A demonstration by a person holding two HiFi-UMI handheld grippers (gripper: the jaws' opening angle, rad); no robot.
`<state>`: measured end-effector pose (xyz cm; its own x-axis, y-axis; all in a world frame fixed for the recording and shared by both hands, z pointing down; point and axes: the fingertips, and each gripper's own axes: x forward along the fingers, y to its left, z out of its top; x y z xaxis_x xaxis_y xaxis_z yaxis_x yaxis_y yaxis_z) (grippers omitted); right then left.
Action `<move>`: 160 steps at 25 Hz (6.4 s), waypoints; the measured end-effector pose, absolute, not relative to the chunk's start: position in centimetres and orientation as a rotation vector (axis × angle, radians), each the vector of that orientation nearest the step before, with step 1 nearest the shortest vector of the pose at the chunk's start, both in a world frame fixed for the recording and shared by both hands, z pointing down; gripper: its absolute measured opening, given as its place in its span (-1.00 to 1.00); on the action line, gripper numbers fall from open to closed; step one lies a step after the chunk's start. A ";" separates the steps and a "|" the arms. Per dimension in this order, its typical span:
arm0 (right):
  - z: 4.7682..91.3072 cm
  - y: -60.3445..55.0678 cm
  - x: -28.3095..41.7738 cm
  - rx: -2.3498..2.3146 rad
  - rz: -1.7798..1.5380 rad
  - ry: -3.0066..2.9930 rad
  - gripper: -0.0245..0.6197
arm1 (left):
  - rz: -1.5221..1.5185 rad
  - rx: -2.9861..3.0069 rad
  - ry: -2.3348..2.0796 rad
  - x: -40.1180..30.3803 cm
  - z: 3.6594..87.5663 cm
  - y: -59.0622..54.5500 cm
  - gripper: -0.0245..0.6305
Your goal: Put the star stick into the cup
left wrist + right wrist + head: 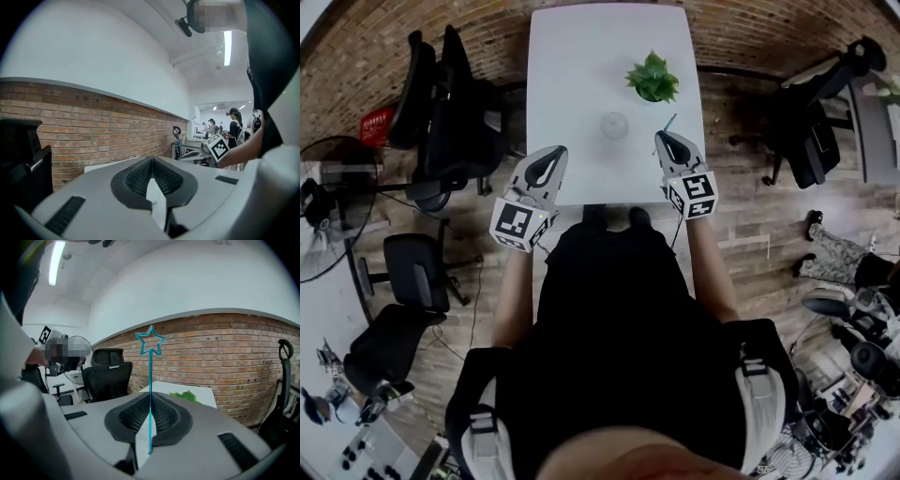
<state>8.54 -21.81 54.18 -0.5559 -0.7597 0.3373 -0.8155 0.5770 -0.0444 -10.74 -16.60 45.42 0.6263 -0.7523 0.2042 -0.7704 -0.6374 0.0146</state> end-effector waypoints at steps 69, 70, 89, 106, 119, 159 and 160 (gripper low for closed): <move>65.9 -28.6 -2.3 1.127 0.344 -2.375 -0.90 | 0.360 2.630 -1.291 -19.0 49.9 -18.4 -0.86; 66.0 -28.6 -2.4 1.121 0.339 -2.372 -0.90 | 0.360 2.631 -1.291 -19.0 49.8 -18.5 -0.86; 67.4 -29.9 -4.2 1.079 0.300 -2.328 -0.89 | 0.352 2.610 -1.277 -19.7 50.9 -18.7 -0.86; 68.3 -29.9 -4.3 1.108 0.268 -2.299 -0.67 | 0.351 2.625 -1.253 -19.7 50.7 -19.1 -0.86; 64.8 -26.8 -4.2 1.082 0.295 -2.387 -0.86 | 0.308 2.663 -1.202 -18.9 50.5 -19.3 -0.86; 60.2 -22.6 3.2 1.407 0.241 -2.215 -0.93 | 0.275 2.809 -0.757 -11.8 51.9 -22.8 -0.86; 60.2 -22.4 3.1 1.405 0.240 -2.214 -0.93 | 0.274 2.806 -0.748 -11.7 52.0 -22.9 -0.86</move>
<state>3.08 -22.44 60.19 -0.3400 -0.7959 0.5009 -0.8849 0.4511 0.1161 -11.66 -22.86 52.01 0.8528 -0.4661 0.2357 -0.5080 -0.8450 0.1668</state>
